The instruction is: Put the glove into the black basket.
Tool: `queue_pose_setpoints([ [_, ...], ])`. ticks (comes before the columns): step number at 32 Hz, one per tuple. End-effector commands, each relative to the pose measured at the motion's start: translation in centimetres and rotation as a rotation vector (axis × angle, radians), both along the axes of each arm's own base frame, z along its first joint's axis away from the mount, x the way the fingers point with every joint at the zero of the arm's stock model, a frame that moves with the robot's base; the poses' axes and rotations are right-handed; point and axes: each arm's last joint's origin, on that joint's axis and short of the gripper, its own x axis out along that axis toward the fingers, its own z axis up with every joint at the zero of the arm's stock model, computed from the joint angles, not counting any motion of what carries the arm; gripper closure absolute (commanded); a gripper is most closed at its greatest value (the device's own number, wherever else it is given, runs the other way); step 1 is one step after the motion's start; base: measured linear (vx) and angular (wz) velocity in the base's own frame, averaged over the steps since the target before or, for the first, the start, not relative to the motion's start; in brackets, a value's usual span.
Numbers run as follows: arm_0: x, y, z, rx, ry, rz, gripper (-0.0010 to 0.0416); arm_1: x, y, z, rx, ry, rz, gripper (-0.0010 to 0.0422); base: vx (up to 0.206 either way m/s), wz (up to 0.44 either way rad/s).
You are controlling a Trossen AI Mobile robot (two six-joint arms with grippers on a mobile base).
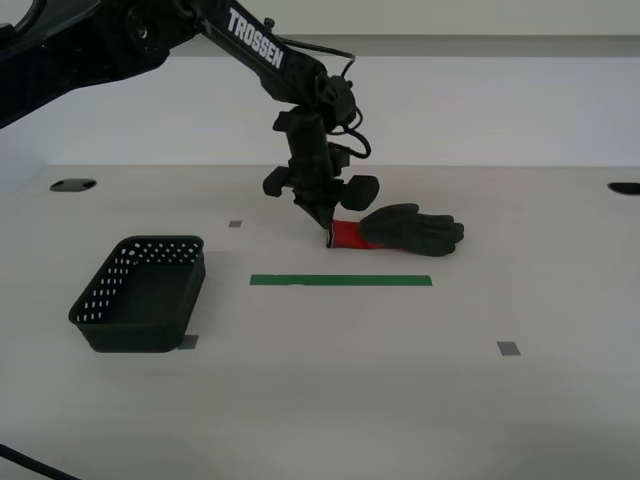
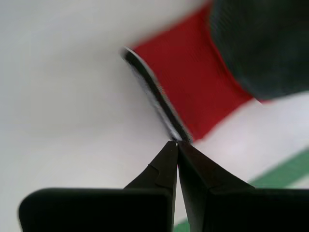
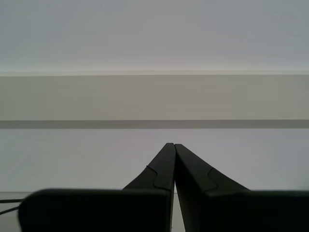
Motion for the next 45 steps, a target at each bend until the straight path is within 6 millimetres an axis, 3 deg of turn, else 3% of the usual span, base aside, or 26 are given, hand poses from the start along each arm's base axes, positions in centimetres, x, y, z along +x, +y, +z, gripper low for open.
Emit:
queue_pose_setpoints([
  [1,0.0,0.0,0.1,0.000,-0.004,0.000,0.0405,-0.2,0.0,-0.1,-0.008,0.017,-0.006,0.0400,0.000,0.000],
  [4,0.0,0.0,0.1,0.000,-0.003,0.000,0.0405,-0.2,-0.2,-0.1,-0.013,0.012,-0.002,0.0364,0.000,0.000],
  [9,0.0,0.0,0.1,0.000,-0.004,0.000,0.0405,-0.4,-0.2,-0.4,-0.013,0.022,0.019,0.0225,0.000,0.000],
  [14,0.0,0.0,0.1,0.000,-0.004,0.000,0.0405,-0.1,-0.4,-0.3,-0.037,-0.002,0.042,0.0170,0.000,0.000],
  [17,0.0,0.0,0.1,0.000,-0.004,0.000,0.0405,-0.1,-0.5,-0.4,-0.057,0.006,0.075,0.0175,0.000,0.000],
  [23,0.0,0.0,0.1,0.000,-0.004,0.000,0.0405,-1.0,-0.1,-2.9,-0.068,0.023,0.085,0.0214,0.000,0.000],
  [43,0.0,0.0,0.0,0.000,0.003,0.000,0.0405,-0.9,-0.4,-3.0,-0.122,0.024,0.188,0.0221,0.000,0.000],
  [45,0.0,0.0,0.0,0.000,0.003,0.000,0.0405,-0.9,-0.4,-3.0,-0.124,0.030,0.205,0.0239,0.000,0.000],
])
